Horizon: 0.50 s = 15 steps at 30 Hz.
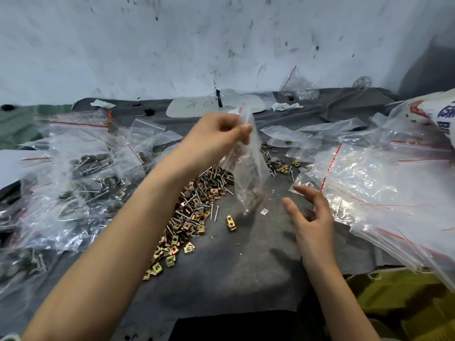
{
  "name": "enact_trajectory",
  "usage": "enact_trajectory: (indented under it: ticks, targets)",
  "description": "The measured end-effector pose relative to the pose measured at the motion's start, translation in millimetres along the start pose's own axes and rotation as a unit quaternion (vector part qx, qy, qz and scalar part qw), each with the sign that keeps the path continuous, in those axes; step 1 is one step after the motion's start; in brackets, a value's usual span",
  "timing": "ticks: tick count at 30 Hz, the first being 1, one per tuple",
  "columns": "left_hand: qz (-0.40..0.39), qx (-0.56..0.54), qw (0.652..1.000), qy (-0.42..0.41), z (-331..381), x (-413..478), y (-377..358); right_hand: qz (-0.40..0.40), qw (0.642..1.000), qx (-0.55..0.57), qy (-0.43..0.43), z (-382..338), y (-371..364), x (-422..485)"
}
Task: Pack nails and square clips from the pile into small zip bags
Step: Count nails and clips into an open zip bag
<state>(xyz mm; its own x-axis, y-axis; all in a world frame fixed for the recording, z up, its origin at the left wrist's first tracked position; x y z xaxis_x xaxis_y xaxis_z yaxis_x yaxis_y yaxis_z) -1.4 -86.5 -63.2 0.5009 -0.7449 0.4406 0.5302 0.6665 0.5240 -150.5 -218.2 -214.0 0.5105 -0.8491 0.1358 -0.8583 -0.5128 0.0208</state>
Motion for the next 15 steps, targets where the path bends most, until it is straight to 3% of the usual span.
enact_trajectory:
  ticks: [3, 6, 12, 15]
  targets:
    - [-0.082, 0.107, 0.99, -0.031, 15, 1, -6, -0.021, 1.0, -0.011, -0.009, -1, -4, -3]
    - [-0.053, 0.168, 0.981, -0.078, 26, -7, 9, -0.018, 1.0, 0.0, -0.018, 0, -4, -3]
    - [0.066, 0.032, 0.995, -0.07, 33, -31, 67, -0.022, 0.997, -0.056, -0.037, 9, -8, 3]
    - [0.072, 0.03, 0.994, -0.073, 30, -40, 75, -0.041, 0.99, -0.129, -0.03, 3, -18, 13]
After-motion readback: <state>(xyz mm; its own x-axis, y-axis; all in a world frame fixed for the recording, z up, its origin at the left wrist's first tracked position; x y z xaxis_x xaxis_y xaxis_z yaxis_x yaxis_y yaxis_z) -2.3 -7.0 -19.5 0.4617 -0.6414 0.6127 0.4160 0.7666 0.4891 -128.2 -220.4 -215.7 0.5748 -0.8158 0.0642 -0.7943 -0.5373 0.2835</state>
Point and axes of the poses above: each hand's wrist, its own x-axis towards the middle knuckle, its own y-axis out of the back of the hand, z = x × y, the point moved 7 cm from there along x, towards the middle knuckle, and after that the axes turned 12 degrees about -y, right-handed, at the moved point
